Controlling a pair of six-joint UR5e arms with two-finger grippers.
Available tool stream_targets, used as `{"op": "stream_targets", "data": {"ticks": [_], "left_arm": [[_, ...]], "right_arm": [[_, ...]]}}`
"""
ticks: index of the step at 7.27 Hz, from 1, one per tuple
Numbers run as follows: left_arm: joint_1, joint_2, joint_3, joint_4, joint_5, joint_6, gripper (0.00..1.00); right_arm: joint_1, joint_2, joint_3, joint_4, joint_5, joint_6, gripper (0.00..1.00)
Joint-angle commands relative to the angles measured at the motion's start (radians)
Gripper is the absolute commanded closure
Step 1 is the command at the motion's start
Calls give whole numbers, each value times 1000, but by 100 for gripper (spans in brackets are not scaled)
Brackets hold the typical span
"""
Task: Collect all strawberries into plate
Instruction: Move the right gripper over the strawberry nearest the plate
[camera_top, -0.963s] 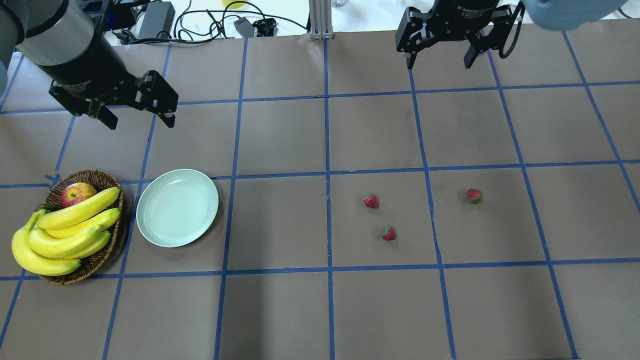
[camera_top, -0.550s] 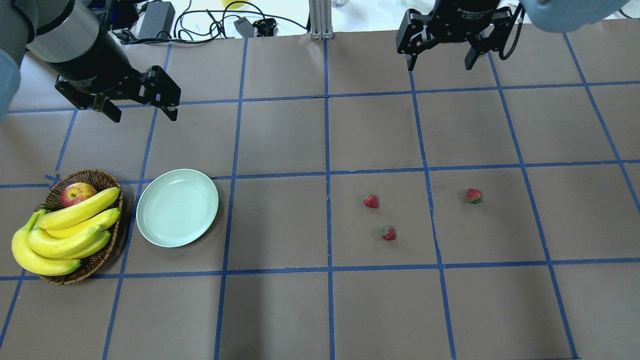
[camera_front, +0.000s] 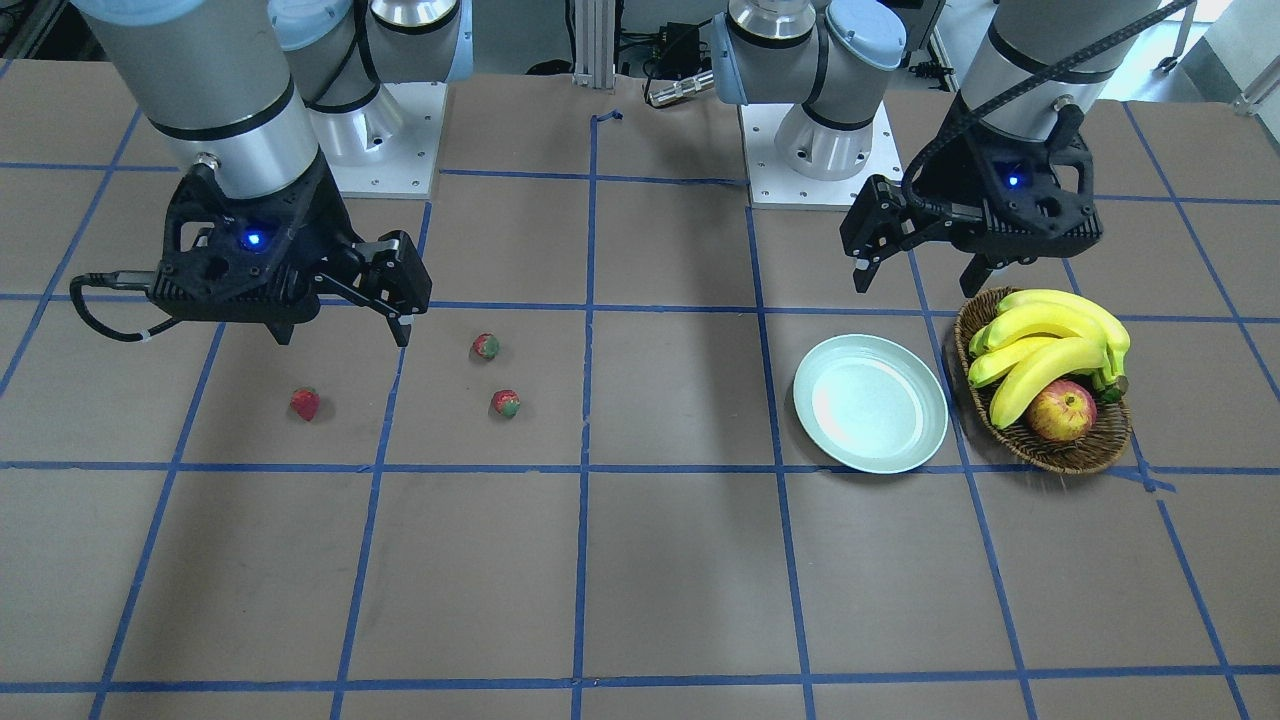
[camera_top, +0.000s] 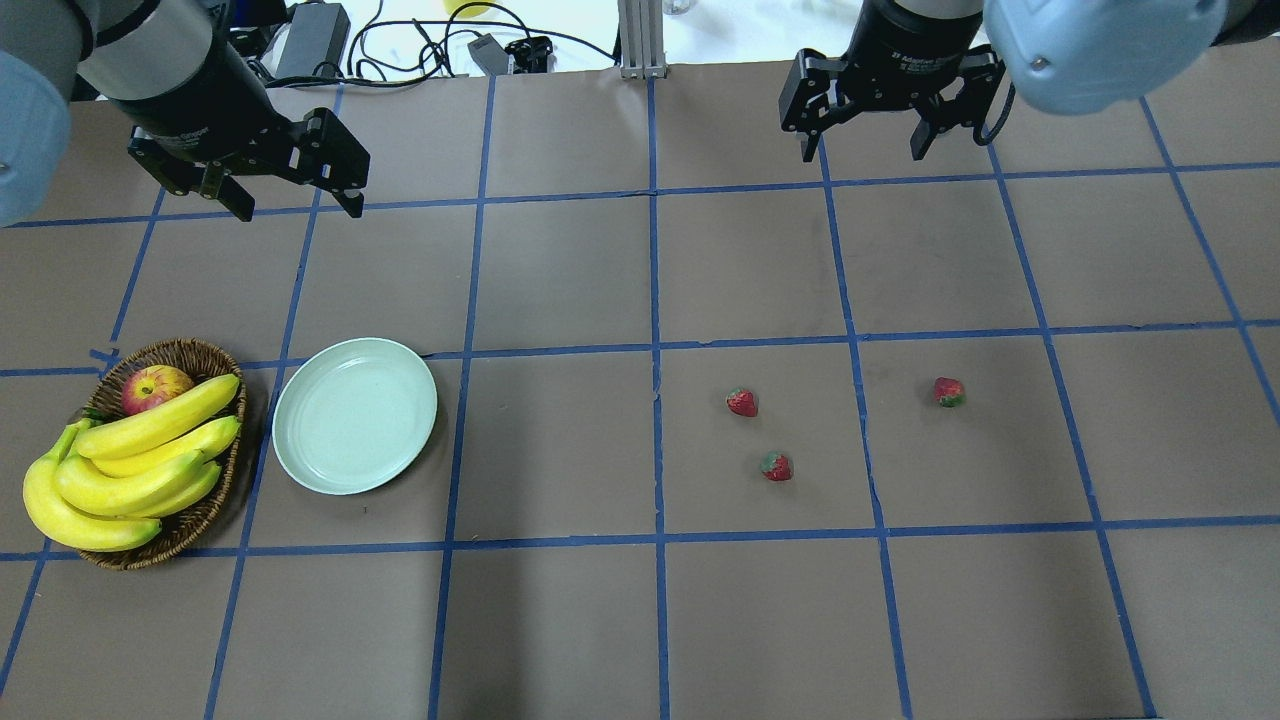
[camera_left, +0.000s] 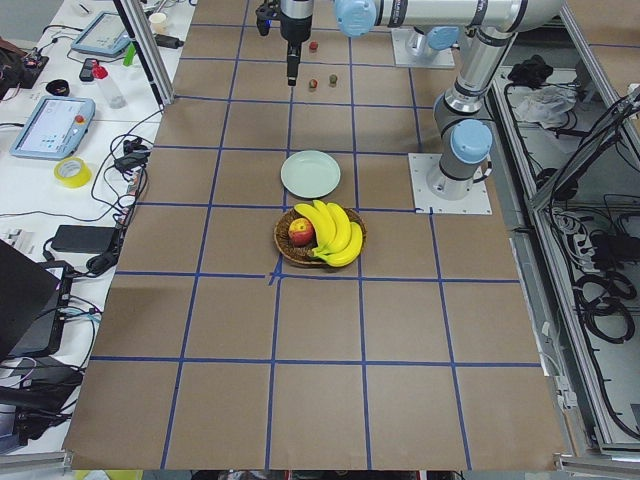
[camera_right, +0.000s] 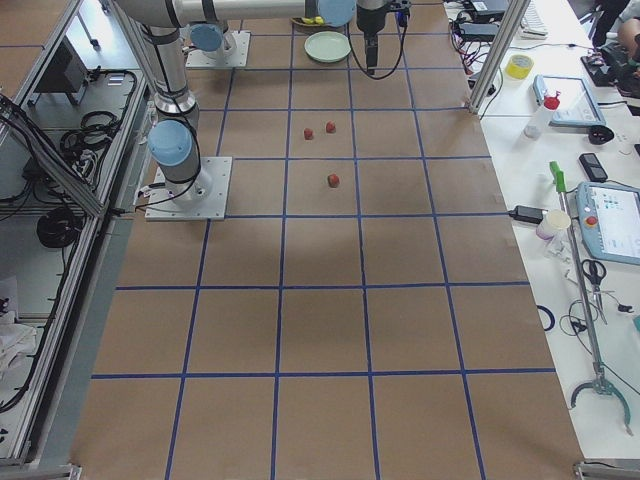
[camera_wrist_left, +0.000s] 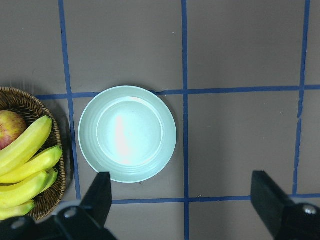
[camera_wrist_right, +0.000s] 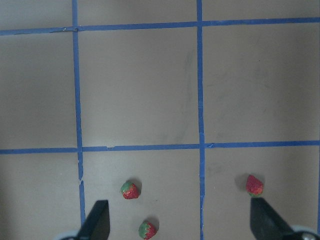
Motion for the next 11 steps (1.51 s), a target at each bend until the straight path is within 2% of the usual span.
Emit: {"op": "stream_targets", "data": {"ticks": [1,2,3,5,9,10,11], "left_arm": [[-4,-10,-15,2,5,3,0],[-4,-15,-22,2,-1,9,0],[-4,-12,-35,8,1,12,0],[-4,-18,-43,42,-2,16,0],[0,-8,-86,64,7,18,0],[-1,-7,-89,64,8,16,0],[1,-5,-86,64,5,21,0]], "right_arm": [[17,20,104,-47,-2,13,0],[50,30,190,-113,-4,45,0],[79,59,296,-252,1,112,0],[129,169,385,-465,-2,168,0],[138,251,412,-503,48,128,4],[138,252,415,-502,50,119,15],[138,252,418,-499,51,117,15]]}}
